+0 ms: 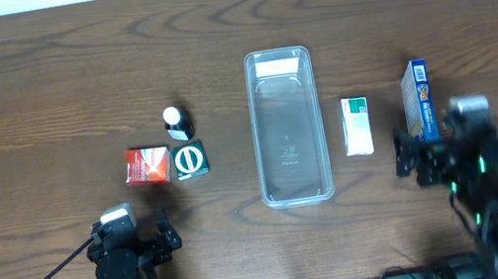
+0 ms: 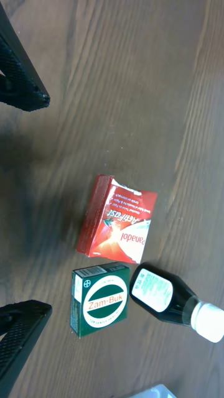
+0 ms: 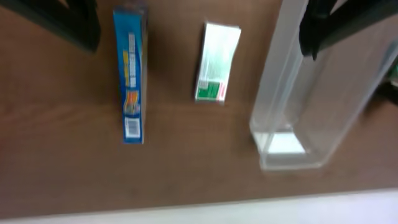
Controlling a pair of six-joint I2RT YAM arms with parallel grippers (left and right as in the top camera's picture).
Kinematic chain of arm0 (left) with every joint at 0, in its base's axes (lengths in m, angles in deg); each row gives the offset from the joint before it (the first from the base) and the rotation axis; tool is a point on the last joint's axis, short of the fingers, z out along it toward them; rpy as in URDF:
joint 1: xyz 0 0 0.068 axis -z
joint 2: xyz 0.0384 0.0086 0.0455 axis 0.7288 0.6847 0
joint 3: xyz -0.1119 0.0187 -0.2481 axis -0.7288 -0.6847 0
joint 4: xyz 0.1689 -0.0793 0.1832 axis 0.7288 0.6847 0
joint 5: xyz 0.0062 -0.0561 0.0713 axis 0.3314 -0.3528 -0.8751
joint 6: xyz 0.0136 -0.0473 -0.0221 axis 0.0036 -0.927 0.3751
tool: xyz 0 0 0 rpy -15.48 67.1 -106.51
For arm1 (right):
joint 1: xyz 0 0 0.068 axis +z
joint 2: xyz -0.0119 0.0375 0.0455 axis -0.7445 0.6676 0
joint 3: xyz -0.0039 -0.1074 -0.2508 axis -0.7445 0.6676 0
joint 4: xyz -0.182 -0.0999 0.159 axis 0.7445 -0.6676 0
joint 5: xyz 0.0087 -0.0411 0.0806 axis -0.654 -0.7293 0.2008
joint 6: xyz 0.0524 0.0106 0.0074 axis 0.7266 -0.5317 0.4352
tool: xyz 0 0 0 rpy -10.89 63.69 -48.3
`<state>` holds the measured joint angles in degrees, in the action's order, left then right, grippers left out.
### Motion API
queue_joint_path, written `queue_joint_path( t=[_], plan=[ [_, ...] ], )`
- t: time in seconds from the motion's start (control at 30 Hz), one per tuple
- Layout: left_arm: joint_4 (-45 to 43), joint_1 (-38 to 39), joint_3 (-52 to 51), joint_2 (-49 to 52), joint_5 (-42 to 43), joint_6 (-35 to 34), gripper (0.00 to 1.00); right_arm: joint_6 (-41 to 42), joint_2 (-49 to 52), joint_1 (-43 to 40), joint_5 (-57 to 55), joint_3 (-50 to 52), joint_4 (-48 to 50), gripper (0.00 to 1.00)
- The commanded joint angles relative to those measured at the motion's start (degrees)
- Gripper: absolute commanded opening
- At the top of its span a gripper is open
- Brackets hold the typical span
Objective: Pack container
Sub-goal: 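Move the right gripper over the blue box and grasp it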
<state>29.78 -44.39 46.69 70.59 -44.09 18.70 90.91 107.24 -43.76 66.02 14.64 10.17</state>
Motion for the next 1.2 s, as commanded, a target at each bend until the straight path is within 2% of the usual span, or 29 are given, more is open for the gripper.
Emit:
queue_joint_path(
  t=[0.0,0.17,0.33,0.6,0.73,0.97,1.17],
  plan=[
    [-0.1,-0.2,-0.7,-0.4,-0.2,1.0,0.98,-1.9,13.0,-0.2,1.9,-11.0,-4.3,0.99],
    [-0.1,-0.2,-0.7,-0.4,-0.2,1.0,0.98,-1.9,28.8,-0.2,8.6,-25.9,-10.0,0.99],
    [-0.1,-0.2,-0.7,-0.4,-0.2,1.0,0.98,1.8,37.1,-1.8,2.5,-32.5,-11.1,0.99],
    [-0.1,-0.2,-0.7,-0.4,-0.2,1.0,0.98,-0.4,46.5,-11.2,2.3,-33.2,-15.3,0.99],
    [-0.1,-0.2,-0.7,-0.4,-0.2,1.0,0.98,-2.3,51.1,-12.1,0.6,-33.2,-18.8,0.99],
    [-0.1,-0.2,-0.7,-0.4,-0.2,1.0,0.98,-6.6,55.0,-12.3,0.5,-33.2,-18.7,0.98],
    [-0.1,-0.2,-0.7,-0.4,-0.2,1.0,0.98,-9.9,56.0,-12.3,-1.1,-33.0,-19.1,0.84]
  ],
)
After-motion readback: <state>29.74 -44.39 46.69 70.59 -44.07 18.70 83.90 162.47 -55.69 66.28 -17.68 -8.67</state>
